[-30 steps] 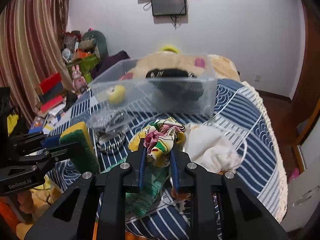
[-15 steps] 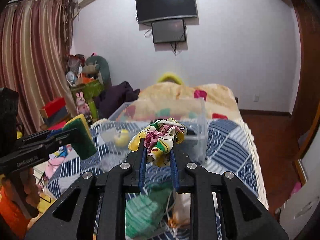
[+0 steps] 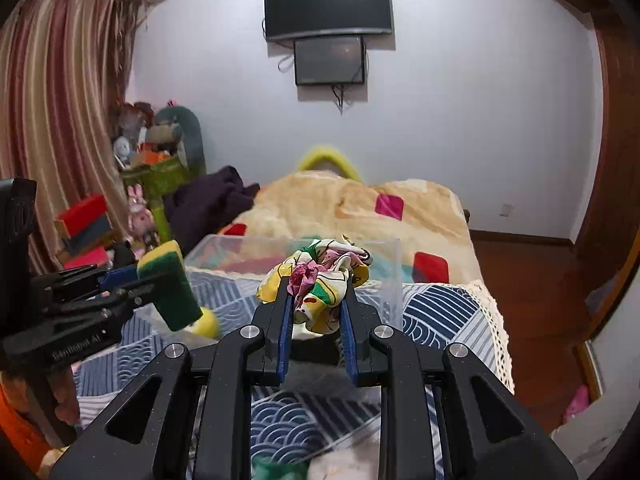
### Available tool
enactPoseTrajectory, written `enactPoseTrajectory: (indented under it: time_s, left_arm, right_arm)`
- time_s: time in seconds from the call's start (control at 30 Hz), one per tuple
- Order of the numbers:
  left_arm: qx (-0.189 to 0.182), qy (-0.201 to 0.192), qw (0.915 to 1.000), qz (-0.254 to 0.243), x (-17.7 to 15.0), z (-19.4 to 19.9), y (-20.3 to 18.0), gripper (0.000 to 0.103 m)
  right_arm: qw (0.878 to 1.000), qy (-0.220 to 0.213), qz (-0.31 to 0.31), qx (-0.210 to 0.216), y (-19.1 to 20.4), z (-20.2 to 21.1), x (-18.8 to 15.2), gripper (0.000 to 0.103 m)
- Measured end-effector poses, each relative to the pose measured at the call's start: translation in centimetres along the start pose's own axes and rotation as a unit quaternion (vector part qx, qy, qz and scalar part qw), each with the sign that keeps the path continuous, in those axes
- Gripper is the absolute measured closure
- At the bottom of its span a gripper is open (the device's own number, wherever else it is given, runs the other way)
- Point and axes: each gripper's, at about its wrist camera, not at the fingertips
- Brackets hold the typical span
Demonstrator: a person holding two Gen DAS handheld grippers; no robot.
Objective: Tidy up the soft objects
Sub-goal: 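Release the sponge into the box with the left tool while the right releases the floral cloth there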
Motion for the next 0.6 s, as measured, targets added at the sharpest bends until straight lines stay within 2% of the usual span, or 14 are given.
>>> enactPoseTrajectory:
  time_s: [0.2,0.37,0.47,0.53,0.6]
  left_arm:
    - [-0.004,0.044,0.9990,0.003,0.7,-4.4,0.3,0.073]
    - [-0.012,0.076,0.9969,0.016,0.6,-6.5,0.6,0.073]
    - [-0.006,0.081,0.9965,0.018,0.5,-6.8,0.6,0.073]
    - [-0.004,0.081,0.9965,0.021,0.4,-6.9,0.6,0.067]
    - [-0.006,0.080,0.9965,0.025,0.4,-6.6,0.6,0.061]
  right_arm:
    - [0.999,0.047,0.009,-0.014,-0.3,-3.0,0.3,0.084]
    - [0.997,0.078,0.008,-0.015,-0.5,-4.7,0.1,0.084]
    - [0.996,0.087,0.010,-0.021,-0.5,-5.0,0.1,0.082]
    - [0.996,0.090,0.010,-0.025,-0.5,-4.7,0.2,0.074]
    - [0.996,0.085,0.009,-0.030,-0.8,-4.4,0.4,0.054]
Point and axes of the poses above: each gripper's, at about its wrist camera, not at the fingertips, and z roughly against the way its jaws point, y to its left, x to its top, and after that the axes turned 13 degrees about y, right-handed
